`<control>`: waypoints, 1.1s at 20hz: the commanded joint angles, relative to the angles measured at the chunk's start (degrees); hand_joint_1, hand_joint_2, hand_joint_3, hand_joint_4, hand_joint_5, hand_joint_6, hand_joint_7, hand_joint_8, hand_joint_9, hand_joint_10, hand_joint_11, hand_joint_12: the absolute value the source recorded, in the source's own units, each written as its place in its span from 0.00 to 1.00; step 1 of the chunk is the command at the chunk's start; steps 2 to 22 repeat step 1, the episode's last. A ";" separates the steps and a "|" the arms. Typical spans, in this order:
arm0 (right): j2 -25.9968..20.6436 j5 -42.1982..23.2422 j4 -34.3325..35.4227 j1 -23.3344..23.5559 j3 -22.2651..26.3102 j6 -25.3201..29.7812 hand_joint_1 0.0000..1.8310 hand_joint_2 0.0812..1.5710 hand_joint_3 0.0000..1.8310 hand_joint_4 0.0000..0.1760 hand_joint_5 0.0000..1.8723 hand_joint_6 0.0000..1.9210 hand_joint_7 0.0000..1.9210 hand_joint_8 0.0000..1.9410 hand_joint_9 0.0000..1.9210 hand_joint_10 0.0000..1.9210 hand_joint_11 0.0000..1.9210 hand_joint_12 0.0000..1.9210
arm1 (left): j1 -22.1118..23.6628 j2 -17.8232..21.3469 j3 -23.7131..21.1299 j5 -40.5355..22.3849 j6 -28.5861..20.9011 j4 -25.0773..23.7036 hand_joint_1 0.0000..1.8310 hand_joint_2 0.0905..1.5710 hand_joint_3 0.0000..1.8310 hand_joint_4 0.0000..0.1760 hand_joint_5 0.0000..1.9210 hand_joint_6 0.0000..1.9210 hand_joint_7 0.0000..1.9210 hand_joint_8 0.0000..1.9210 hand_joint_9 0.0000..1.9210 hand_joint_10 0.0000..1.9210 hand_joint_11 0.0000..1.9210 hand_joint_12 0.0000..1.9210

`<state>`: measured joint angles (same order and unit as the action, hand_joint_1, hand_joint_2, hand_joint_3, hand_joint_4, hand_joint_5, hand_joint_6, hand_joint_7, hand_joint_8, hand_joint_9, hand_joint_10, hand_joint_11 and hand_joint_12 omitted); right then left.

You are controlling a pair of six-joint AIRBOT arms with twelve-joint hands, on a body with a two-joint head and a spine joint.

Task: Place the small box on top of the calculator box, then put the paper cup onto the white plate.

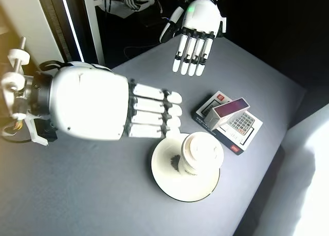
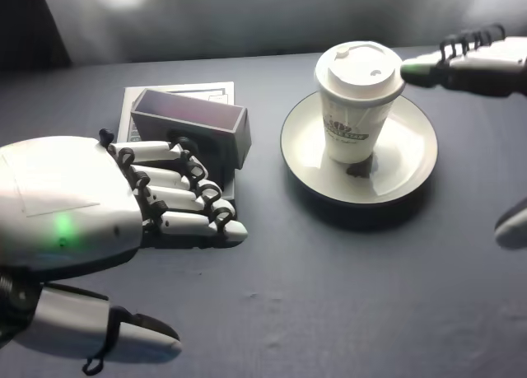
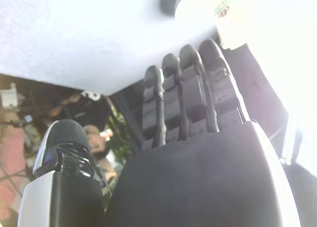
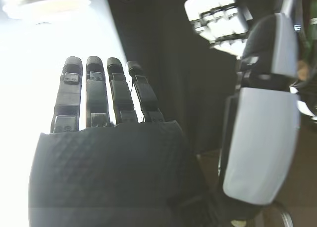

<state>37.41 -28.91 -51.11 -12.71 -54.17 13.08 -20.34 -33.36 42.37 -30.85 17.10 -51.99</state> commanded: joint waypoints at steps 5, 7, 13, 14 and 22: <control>-0.64 -4.71 2.34 1.12 0.57 0.34 0.39 0.48 0.00 0.00 0.00 0.00 0.00 0.00 0.00 0.00 0.00 0.00 | 0.75 0.40 -0.05 -4.48 0.17 2.28 0.05 0.76 0.00 0.00 0.15 0.00 0.16 0.00 0.14 0.00 0.00 0.31; -0.64 -4.71 2.34 1.12 0.57 0.34 0.39 0.48 0.00 0.00 0.00 0.00 0.00 0.00 0.00 0.00 0.00 0.00 | 0.75 0.40 -0.05 -4.48 0.17 2.28 0.05 0.76 0.00 0.00 0.15 0.00 0.16 0.00 0.14 0.00 0.00 0.31; -0.64 -4.71 2.34 1.12 0.57 0.34 0.39 0.48 0.00 0.00 0.00 0.00 0.00 0.00 0.00 0.00 0.00 0.00 | 0.75 0.40 -0.05 -4.48 0.17 2.28 0.05 0.76 0.00 0.00 0.15 0.00 0.16 0.00 0.14 0.00 0.00 0.31; -0.64 -4.71 2.34 1.12 0.57 0.34 0.39 0.48 0.00 0.00 0.00 0.00 0.00 0.00 0.00 0.00 0.00 0.00 | 0.75 0.40 -0.05 -4.48 0.17 2.28 0.05 0.76 0.00 0.00 0.15 0.00 0.16 0.00 0.14 0.00 0.00 0.31; -0.64 -4.71 2.34 1.12 0.57 0.34 0.39 0.48 0.00 0.00 0.00 0.00 0.00 0.00 0.00 0.00 0.00 0.00 | 0.75 0.40 -0.05 -4.48 0.17 2.28 0.05 0.76 0.00 0.00 0.15 0.00 0.16 0.00 0.14 0.00 0.00 0.31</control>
